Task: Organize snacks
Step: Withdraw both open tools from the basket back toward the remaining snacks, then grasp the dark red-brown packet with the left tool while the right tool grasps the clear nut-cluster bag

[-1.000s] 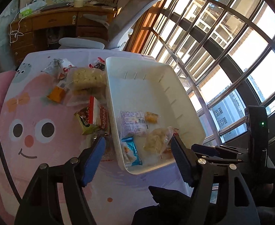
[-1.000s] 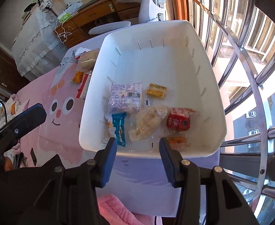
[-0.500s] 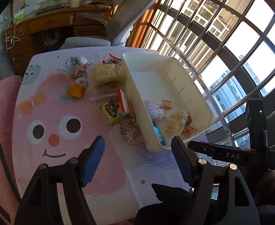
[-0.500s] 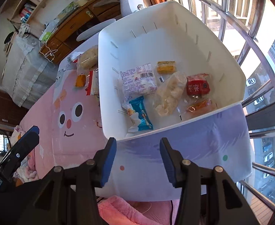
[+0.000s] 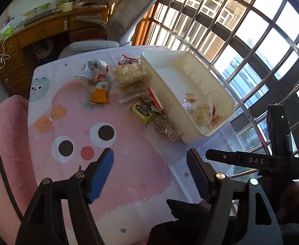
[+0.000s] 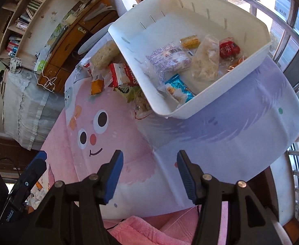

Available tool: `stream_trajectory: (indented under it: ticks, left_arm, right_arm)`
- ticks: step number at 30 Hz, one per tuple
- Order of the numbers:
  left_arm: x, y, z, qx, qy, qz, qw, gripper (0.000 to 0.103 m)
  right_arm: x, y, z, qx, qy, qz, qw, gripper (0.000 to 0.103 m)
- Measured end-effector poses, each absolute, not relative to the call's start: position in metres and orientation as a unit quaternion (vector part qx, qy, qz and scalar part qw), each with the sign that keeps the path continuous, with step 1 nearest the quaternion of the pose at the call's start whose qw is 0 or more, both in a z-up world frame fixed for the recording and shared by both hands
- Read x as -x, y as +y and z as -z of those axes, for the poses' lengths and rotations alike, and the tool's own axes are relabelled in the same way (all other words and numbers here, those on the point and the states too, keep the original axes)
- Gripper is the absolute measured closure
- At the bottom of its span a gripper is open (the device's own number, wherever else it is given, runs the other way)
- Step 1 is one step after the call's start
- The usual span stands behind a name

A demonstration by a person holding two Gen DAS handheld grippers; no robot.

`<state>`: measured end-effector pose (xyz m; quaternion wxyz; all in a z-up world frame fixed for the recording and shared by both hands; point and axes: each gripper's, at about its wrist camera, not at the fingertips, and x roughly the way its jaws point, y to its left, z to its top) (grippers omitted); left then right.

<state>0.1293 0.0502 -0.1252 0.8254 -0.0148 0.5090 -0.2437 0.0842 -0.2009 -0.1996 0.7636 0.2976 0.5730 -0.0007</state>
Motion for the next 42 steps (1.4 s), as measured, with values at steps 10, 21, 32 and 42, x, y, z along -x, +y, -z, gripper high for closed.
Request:
stream_trajectory:
  ticks: [10,21,32,42]
  left_arm:
    - [-0.152,0.073,0.129,-0.021,0.510,0.277,0.814,0.030]
    - [-0.192,0.061,0.136,-0.036,0.524,0.291,0.800,0.029]
    - [-0.246,0.027,0.173,-0.029,0.576,0.278,0.768,0.030]
    - [-0.296,0.001,0.222,0.012,0.614,0.265,0.743,0.030]
  right_arm:
    - [-0.071,-0.170,0.214,-0.368,0.537,0.044,0.758,0.048]
    - [-0.080,-0.158,0.220,-0.382,0.495,0.080,0.777,0.048]
    - [-0.104,-0.162,0.240,-0.378,0.466,0.116,0.791,0.048]
    - [-0.128,-0.159,0.265,-0.351,0.469,0.134,0.799,0.048]
